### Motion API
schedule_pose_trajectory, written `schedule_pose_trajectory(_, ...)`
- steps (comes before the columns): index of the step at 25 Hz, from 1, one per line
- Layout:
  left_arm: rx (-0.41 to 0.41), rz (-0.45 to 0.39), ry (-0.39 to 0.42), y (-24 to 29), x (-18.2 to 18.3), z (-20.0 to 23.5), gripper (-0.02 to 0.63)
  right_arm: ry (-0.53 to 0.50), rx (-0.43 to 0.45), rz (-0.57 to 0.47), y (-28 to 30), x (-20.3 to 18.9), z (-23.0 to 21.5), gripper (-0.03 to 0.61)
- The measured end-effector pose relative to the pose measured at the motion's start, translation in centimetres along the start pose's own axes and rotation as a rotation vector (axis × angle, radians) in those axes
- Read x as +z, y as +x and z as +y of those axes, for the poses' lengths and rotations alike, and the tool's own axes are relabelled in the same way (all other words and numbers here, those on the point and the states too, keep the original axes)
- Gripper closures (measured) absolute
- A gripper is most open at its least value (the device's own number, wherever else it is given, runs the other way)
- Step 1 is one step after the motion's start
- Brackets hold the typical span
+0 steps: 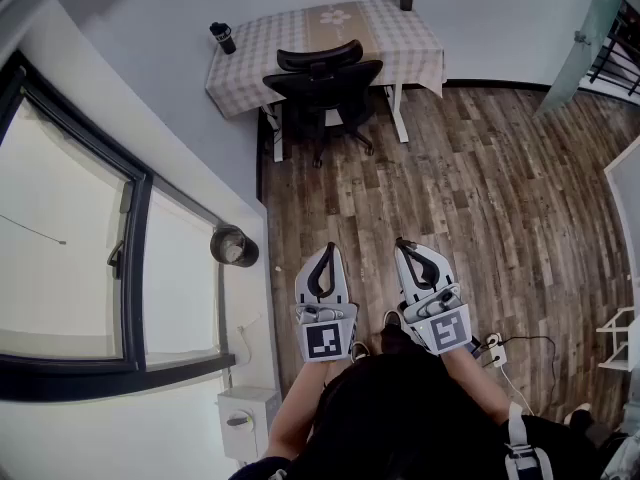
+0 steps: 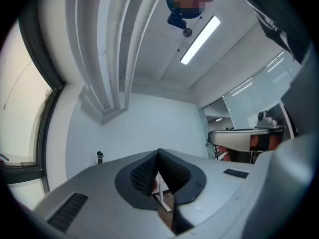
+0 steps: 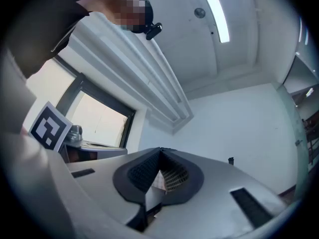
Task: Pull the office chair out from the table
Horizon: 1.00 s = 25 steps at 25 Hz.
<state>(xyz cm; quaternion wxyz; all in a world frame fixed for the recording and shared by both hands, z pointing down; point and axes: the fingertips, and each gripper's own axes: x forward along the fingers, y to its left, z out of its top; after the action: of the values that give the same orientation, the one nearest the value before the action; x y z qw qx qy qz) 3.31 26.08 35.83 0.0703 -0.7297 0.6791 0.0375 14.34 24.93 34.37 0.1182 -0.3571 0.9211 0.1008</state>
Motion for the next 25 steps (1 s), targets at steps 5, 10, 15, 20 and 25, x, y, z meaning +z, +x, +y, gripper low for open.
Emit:
schedule_pose_trajectory(5, 0.001, 0.016, 0.02, 3.0, -0.9, -1.0, 0.614, 0.022, 0.021, 0.06, 1.5, -1.6, -3.0, 0.577)
schedule_pose_trajectory(10, 0.006, 0.014, 0.042, 6.5, -1.5, -2.2, 0.614, 0.098, 0.082, 0.074, 3.2, -3.5, -6.6, 0.559)
schedule_pose_trajectory(15, 0.013, 0.014, 0.07, 9.7, -2.4, -2.3, 0.614, 0.094, 0.12, 0.079, 5.3, -5.2, -9.8, 0.506)
schedule_pose_trajectory(20, 0.037, 0.032, 0.053, 12.8, -4.0, -0.2, 0.614, 0.094, 0.12, 0.105, 8.3, -7.5, -11.6, 0.506)
schedule_pose_trajectory(25, 0.031, 0.045, 0.039, 17.5, -6.4, 3.4, 0.614, 0.085, 0.101, 0.143, 13.6, -11.0, -13.6, 0.506)
